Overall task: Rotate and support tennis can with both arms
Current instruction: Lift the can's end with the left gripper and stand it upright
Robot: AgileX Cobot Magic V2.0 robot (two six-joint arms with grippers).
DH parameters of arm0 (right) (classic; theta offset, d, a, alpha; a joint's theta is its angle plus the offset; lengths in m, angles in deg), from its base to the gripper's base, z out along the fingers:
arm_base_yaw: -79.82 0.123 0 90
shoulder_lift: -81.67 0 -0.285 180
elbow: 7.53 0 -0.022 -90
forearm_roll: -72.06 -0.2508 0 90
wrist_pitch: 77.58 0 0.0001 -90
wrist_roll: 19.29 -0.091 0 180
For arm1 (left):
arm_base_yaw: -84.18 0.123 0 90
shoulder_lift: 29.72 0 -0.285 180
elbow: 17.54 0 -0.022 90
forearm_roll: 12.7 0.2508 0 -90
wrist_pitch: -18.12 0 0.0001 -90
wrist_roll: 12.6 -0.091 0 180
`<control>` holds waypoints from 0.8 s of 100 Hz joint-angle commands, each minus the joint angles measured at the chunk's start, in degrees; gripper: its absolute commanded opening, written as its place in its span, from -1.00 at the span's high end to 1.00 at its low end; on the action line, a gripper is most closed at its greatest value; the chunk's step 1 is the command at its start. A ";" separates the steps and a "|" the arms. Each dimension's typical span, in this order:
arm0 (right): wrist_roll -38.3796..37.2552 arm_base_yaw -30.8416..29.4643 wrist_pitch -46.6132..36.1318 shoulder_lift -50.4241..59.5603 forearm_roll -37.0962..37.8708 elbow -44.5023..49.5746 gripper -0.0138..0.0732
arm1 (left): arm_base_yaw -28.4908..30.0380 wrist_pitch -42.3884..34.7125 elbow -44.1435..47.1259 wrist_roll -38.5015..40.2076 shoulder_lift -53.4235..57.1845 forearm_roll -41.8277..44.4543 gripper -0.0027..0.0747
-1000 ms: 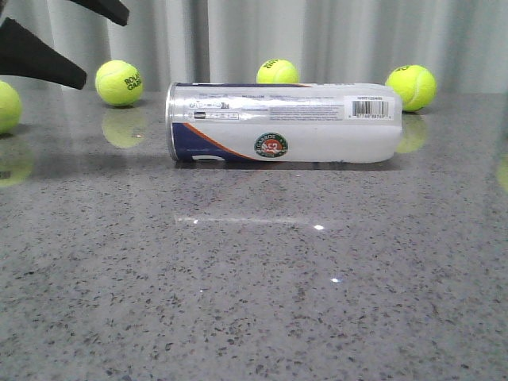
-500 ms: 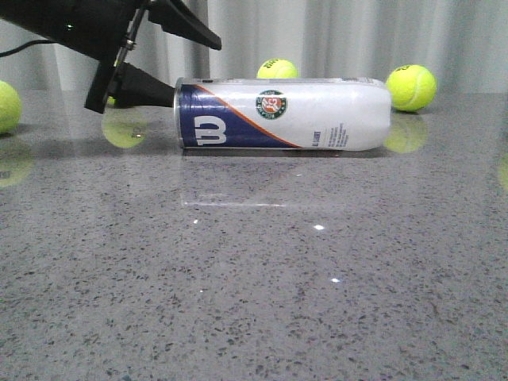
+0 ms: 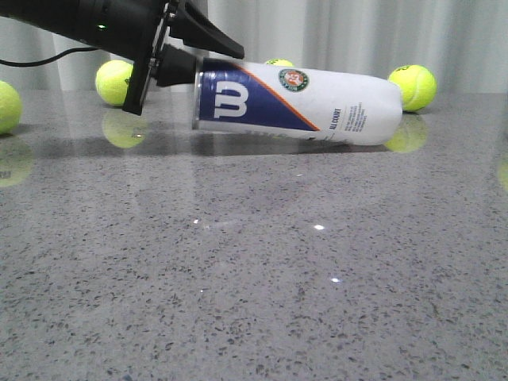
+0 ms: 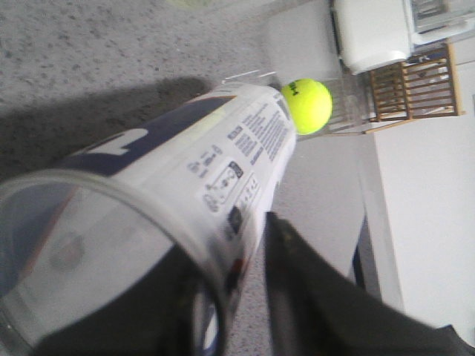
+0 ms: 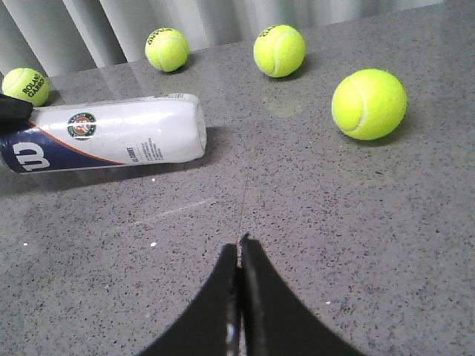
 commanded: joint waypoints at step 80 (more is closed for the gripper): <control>0.18 -0.46 -4.70 -0.50 0.15 -1.41 0.76 | -5.51 4.88 -21.63 15.60 18.87 33.91 0.99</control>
